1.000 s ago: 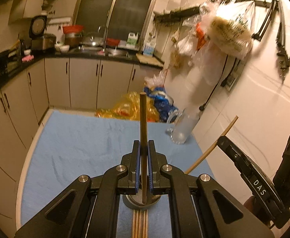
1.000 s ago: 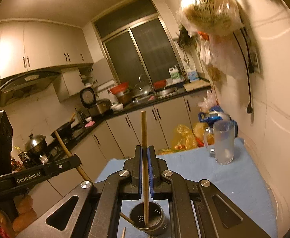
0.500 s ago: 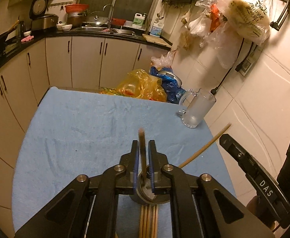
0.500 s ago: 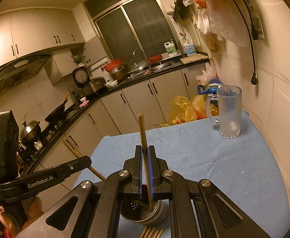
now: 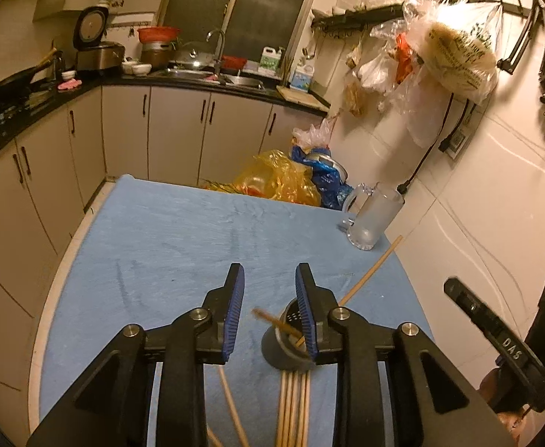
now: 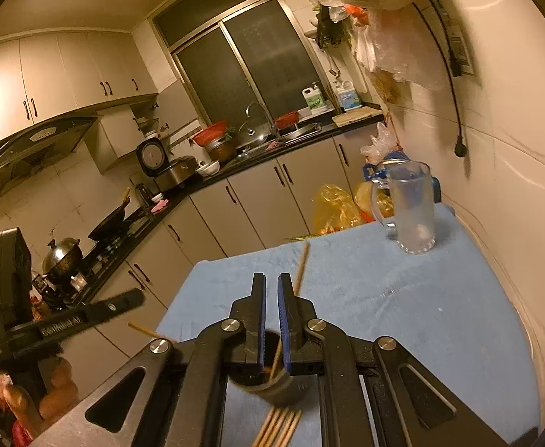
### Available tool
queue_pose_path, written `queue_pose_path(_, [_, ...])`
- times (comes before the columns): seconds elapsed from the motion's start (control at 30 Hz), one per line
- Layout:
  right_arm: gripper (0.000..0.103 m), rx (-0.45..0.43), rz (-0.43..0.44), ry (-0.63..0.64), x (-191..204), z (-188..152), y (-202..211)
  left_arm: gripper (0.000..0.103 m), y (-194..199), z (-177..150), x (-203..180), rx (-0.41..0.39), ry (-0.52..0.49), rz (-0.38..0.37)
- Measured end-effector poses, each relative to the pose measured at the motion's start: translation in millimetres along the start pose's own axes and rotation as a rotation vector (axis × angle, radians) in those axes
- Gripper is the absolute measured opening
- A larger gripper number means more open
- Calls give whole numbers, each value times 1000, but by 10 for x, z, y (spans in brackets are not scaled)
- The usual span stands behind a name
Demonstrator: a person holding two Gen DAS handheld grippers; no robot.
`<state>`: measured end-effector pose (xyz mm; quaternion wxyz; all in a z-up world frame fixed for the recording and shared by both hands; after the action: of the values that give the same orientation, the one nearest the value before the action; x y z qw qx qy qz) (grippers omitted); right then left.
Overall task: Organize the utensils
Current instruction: 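Open the left tool over the cup while the right tool releases its chopstick, then grasp another chopstick with the left tool while the right tool grasps one too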
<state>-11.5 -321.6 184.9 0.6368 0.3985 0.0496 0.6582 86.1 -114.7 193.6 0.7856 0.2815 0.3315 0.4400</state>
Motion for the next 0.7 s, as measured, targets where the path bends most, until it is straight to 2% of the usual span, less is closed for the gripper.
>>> queue_pose_path(0.2, [10,76,2,-38,-160,-439,44,30,335,-351,211,-27,27,-16])
queue_pose_path(0.3, [10,146,6,-59,-250,-689,-43,30,299,-631,292,23,17,-36])
queue_pose_path(0.33, [10,168,7,-67,-277,-770,-82,30,248,-722,304,46,11,-40])
queue_pose_path(0.5, [10,272,-2,-113,-418,-1151,-264,30,-350,-1277,364,259,3,-21])
queue_pose_path(0.6, [10,307,-10,-126,-473,-1317,-323,30,-732,-1483,340,380,8,-21])
queue_pose_path(0.7, [10,333,-18,-142,-543,-1428,-342,23,-982,-1554,241,440,-10,-20])
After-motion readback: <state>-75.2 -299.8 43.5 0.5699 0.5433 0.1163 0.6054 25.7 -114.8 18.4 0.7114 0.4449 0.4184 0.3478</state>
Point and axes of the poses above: each gripper's, at about its wrist camera, not at the fingertips, and y roughly against the way its jaws point, x to its left, z to its top, the point moved 3 cm from there along -y, roughly the way its jaws point, and after that the axes turned 11 degrees about x, right-handed, at the moved point
